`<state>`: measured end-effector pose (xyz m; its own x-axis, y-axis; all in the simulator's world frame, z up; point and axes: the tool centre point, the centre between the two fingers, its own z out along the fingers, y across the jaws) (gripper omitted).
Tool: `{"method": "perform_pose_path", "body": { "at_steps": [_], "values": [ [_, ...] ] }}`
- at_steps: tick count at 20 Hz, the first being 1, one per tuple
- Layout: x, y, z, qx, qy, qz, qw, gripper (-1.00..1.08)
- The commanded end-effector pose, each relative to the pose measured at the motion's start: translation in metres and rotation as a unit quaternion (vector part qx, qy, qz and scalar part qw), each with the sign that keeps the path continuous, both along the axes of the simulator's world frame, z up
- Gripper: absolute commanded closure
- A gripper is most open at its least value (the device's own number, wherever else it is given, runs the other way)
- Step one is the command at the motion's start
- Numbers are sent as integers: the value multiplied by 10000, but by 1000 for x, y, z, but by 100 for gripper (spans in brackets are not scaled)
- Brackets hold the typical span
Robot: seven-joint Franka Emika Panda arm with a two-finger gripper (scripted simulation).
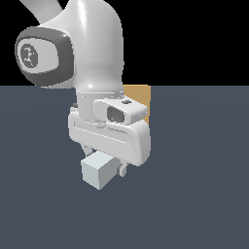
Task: Insert the peg into the horizontal hole in a box.
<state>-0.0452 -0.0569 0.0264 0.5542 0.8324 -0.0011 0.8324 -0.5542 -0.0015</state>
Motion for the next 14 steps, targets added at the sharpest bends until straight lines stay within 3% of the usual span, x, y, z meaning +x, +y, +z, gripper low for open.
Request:
{"method": "perform_pose_path", "body": {
  "at_steps": [1, 2, 14],
  "values": [
    [1, 0, -2, 0, -8, 0, 10000, -92],
    [1, 0, -2, 0, -8, 0, 10000, 108],
    [2, 0, -1, -2, -11, 19, 10000, 108]
  ]
}}
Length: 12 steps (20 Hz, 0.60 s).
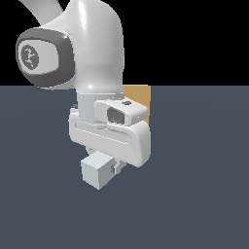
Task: Insert the peg into the horizontal hole in a box.
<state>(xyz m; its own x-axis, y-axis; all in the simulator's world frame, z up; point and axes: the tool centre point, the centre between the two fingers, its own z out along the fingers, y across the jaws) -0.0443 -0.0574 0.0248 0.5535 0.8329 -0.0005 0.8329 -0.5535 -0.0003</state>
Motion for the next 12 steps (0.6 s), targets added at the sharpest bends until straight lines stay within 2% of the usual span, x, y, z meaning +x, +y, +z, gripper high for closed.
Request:
{"method": "perform_pose_path", "body": {
  "at_steps": [1, 6, 12],
  "values": [
    [1, 1, 1, -1, -5, 42, 10000, 108],
    [9, 5, 9, -4, -4, 333, 9994, 108],
    [26, 16, 26, -9, -4, 1017, 9948, 108]
  ]
}}
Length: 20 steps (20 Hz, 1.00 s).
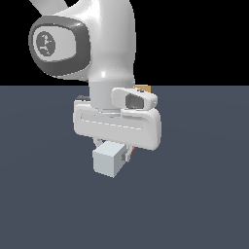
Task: Insert the peg into the horizontal hole in a box.
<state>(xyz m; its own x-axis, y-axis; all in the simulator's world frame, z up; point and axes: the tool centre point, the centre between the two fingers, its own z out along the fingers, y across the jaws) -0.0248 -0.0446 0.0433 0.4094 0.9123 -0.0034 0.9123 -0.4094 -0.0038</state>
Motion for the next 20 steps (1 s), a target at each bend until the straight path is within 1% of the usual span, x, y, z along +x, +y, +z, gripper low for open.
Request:
{"method": "perform_pose_path", "body": {
  "at_steps": [1, 6, 11, 16, 20],
  "values": [
    [10, 7, 11, -3, -26, 344, 9994, 108],
    [27, 24, 30, -1, -25, 1121, 9937, 108],
    [36, 38, 44, 4, -24, 1670, 9860, 108],
    [41, 47, 51, 9, -23, 1971, 9804, 108],
    [42, 49, 52, 12, -22, 2038, 9790, 108]
  ]
}}
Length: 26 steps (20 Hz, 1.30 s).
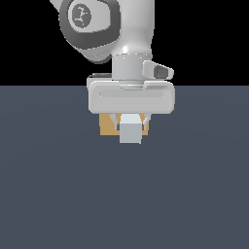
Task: Insert the peg into the horizontal hole in a box.
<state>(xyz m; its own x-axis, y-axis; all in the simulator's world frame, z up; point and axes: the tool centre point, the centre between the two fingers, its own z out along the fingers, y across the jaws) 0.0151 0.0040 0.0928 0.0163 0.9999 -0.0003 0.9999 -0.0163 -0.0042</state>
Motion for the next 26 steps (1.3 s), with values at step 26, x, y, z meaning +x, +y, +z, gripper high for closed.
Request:
{"method": "perform_pose_path", "body": {
  "at_steps": [26],
  "values": [
    [1, 83, 5, 1, -34, 35, 10000, 108]
  ]
}}
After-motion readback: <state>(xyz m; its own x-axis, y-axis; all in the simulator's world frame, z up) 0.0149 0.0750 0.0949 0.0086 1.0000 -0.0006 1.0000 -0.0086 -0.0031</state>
